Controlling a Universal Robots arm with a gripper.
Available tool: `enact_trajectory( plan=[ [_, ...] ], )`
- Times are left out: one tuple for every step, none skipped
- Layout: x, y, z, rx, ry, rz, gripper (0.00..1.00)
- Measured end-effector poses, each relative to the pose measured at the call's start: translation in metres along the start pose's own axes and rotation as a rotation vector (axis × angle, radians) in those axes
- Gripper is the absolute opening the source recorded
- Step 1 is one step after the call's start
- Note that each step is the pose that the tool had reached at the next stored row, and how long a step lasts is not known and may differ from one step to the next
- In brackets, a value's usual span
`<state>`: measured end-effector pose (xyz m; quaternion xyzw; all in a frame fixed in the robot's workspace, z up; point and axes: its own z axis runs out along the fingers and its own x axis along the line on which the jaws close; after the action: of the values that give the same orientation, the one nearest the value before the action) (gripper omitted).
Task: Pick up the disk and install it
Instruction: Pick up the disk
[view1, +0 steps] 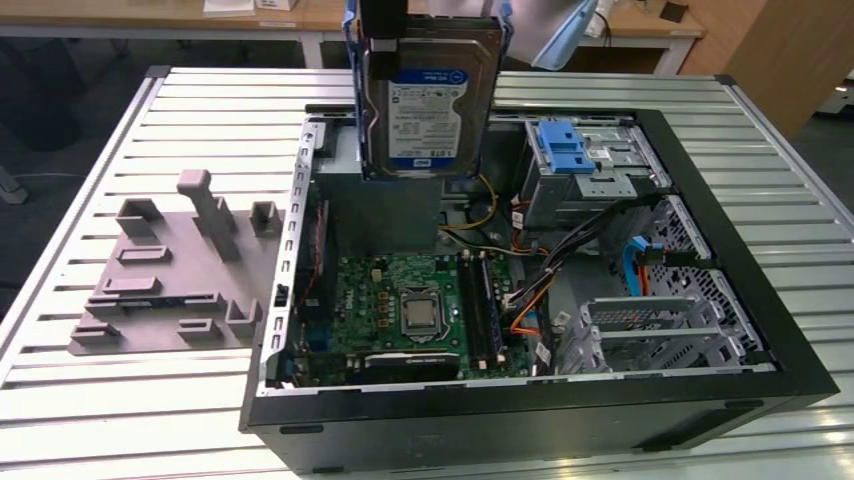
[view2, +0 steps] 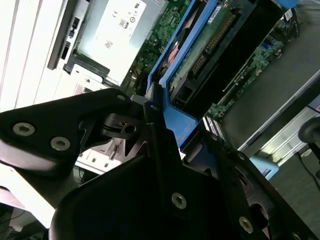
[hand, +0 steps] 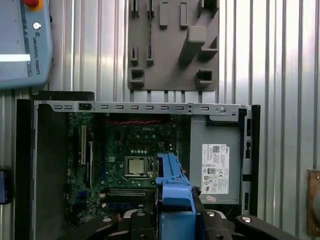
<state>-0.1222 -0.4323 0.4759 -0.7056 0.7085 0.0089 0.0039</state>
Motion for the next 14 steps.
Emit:
enact_trajectory(
  plan=[
    [0.0020, -0.0012, 0.0000, -0.0001, 0.0001, 0.000, 0.36],
    [0.0038, -0.0027, 0.0000, -0.0001, 0.0001, 0.000, 0.36],
    [0.0052, -0.0046, 0.0001, 0.0000, 0.0000, 0.000, 0.36],
    [0.0064, -0.0072, 0.0002, 0.0000, 0.0000, 0.000, 0.36],
    [0.0075, -0.0101, 0.0003, 0.0000, 0.0000, 0.000, 0.36],
    [0.0085, -0.0133, 0.0004, 0.0000, -0.0001, 0.000, 0.36],
    [0.0094, -0.0163, 0.0005, 0.0000, -0.0001, 0.000, 0.36],
    [0.0102, -0.0193, 0.0006, 0.0000, 0.0000, 0.000, 0.36],
    [0.0111, -0.0222, 0.0007, -0.0001, 0.0001, 0.000, 0.36],
    [0.0122, -0.0246, 0.0007, -0.0001, 0.0002, 0.000, 0.36],
    [0.0134, -0.0265, 0.0008, -0.0001, 0.0003, 0.000, 0.36],
    [0.0151, -0.0276, 0.0010, -0.0001, 0.0001, 0.000, 0.36],
    [0.0179, -0.0281, 0.0012, -0.0001, 0.0001, 0.000, 0.36],
    [0.0209, -0.0284, 0.0014, -0.0001, 0.0001, 0.000, 0.36]
  ],
)
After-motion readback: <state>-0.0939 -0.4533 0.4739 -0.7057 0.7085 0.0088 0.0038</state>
